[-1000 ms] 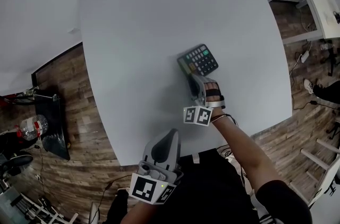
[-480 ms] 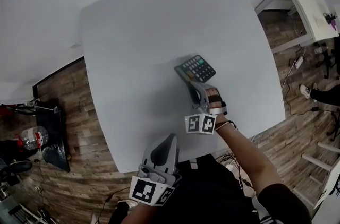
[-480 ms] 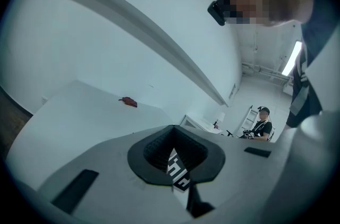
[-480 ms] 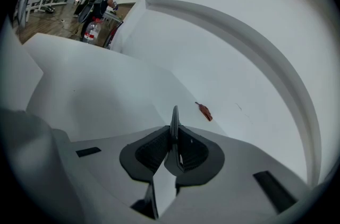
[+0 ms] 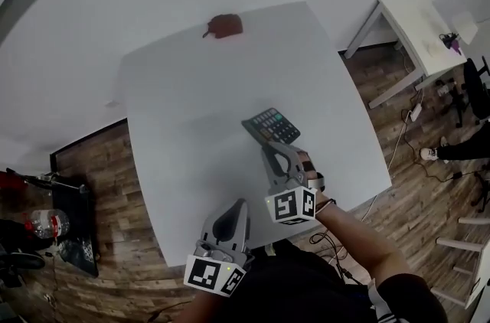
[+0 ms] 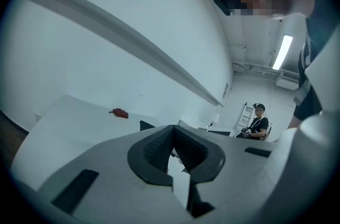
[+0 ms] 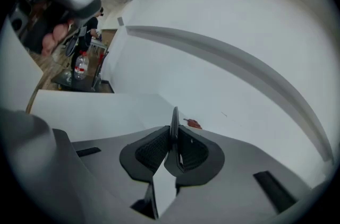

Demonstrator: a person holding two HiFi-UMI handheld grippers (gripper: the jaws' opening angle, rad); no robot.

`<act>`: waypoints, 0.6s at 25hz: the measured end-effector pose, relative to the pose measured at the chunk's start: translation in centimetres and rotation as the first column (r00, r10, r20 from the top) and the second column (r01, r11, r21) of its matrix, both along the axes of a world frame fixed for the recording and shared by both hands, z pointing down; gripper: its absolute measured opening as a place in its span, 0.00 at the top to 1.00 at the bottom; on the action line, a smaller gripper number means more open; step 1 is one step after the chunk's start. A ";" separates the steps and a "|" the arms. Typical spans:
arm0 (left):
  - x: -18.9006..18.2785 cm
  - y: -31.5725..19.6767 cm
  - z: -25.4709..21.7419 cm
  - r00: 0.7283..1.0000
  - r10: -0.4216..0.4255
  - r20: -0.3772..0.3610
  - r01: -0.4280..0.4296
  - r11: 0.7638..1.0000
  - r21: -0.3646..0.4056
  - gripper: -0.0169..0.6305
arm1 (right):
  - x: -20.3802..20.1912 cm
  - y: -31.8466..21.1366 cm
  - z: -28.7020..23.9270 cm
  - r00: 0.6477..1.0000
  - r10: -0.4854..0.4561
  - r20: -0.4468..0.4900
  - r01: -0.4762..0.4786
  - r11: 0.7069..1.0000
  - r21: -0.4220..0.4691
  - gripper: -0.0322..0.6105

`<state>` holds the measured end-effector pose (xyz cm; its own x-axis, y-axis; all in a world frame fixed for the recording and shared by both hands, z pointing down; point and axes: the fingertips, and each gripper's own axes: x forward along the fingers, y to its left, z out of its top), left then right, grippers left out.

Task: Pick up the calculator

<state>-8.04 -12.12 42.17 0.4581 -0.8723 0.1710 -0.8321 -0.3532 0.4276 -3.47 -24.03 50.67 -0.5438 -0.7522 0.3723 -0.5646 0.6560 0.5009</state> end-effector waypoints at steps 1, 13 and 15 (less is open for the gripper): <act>0.3 -0.1 -0.5 1.000 0.003 0.008 -0.003 1.000 0.012 0.96 | 0.3 0.4 -1.1 1.000 0.003 0.027 -0.003 1.000 -0.006 0.86; 3.0 0.1 -5.3 0.998 -0.002 0.064 -0.006 0.992 0.130 0.96 | 3.5 5.2 -13.1 0.974 -0.043 0.223 0.035 0.999 0.040 0.87; 3.6 0.3 -6.3 0.998 0.000 0.068 -0.010 0.988 0.151 0.96 | 4.1 6.2 -14.5 0.971 -0.058 0.233 0.048 0.998 0.049 0.87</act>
<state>-4.40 -11.77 35.91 0.4544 -0.8882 0.0679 -0.8553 -0.4137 0.3121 0.58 -17.80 36.14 -0.6517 -0.7322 0.1978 -0.6345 0.6692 0.3868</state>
